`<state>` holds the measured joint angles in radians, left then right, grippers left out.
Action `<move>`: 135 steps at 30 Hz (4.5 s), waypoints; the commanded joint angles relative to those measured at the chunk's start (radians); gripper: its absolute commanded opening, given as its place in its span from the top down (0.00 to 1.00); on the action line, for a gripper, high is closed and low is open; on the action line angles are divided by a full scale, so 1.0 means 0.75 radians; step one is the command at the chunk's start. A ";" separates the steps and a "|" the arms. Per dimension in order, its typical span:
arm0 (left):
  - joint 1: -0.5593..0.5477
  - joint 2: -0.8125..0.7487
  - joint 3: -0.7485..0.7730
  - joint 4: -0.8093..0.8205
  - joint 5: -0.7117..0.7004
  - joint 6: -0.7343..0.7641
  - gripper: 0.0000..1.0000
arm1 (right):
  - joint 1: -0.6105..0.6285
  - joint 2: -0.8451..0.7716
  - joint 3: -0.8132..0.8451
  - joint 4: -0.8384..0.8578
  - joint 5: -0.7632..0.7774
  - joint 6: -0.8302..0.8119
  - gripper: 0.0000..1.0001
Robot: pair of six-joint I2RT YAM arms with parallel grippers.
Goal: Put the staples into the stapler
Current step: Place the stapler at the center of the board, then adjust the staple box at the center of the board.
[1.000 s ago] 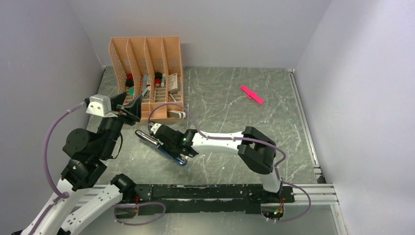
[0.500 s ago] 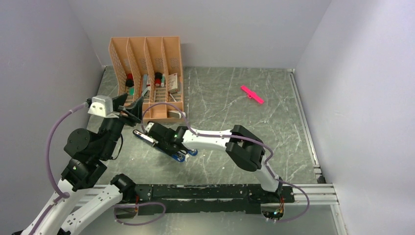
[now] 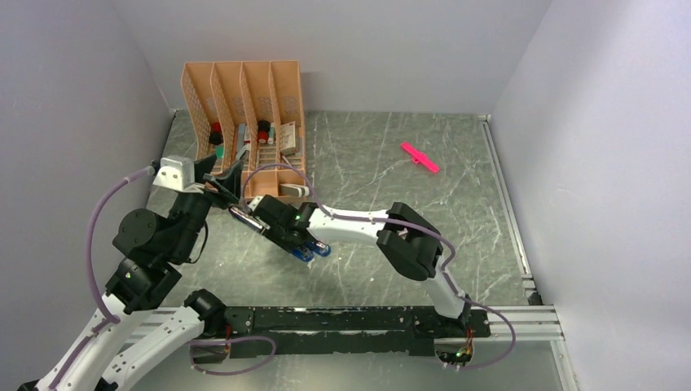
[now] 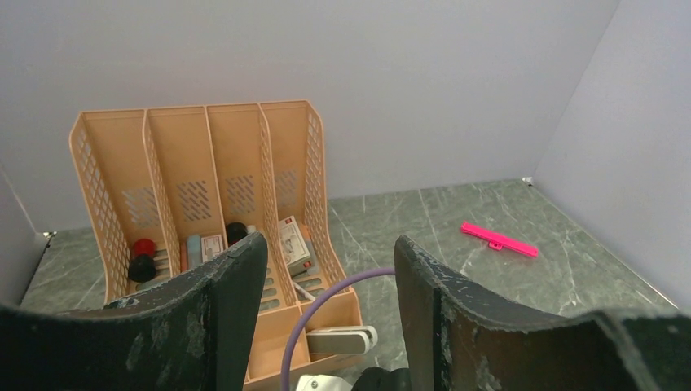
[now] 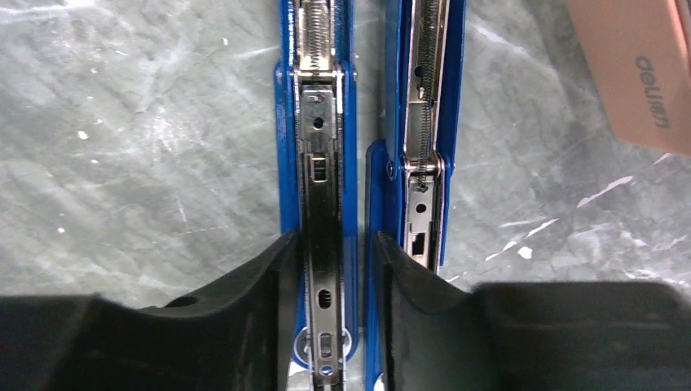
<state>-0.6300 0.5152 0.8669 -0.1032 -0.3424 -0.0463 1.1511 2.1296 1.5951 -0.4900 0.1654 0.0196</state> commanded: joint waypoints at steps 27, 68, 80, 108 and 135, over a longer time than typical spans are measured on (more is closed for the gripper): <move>0.008 0.342 -0.107 0.124 0.281 -0.258 0.12 | -0.840 -1.114 -1.105 0.470 0.146 0.384 0.40; 0.008 0.620 -0.109 0.147 0.301 -0.480 0.03 | -1.107 -1.069 -1.507 0.739 -0.377 0.863 0.32; 0.008 0.669 -0.074 0.112 0.292 -0.525 0.04 | -1.102 -0.939 -1.328 0.760 -0.486 0.642 0.32; 0.009 0.753 -0.045 0.115 0.409 -0.495 0.05 | -1.167 -0.836 -1.149 0.451 -0.061 0.455 0.24; 0.008 0.788 -0.030 0.106 0.463 -0.480 0.05 | -1.049 -0.687 -1.018 0.201 0.017 0.301 0.40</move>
<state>-0.6292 1.0996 0.8104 -0.0162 -0.0296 -0.4217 0.3363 1.5871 0.8150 -0.2829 0.1589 0.2783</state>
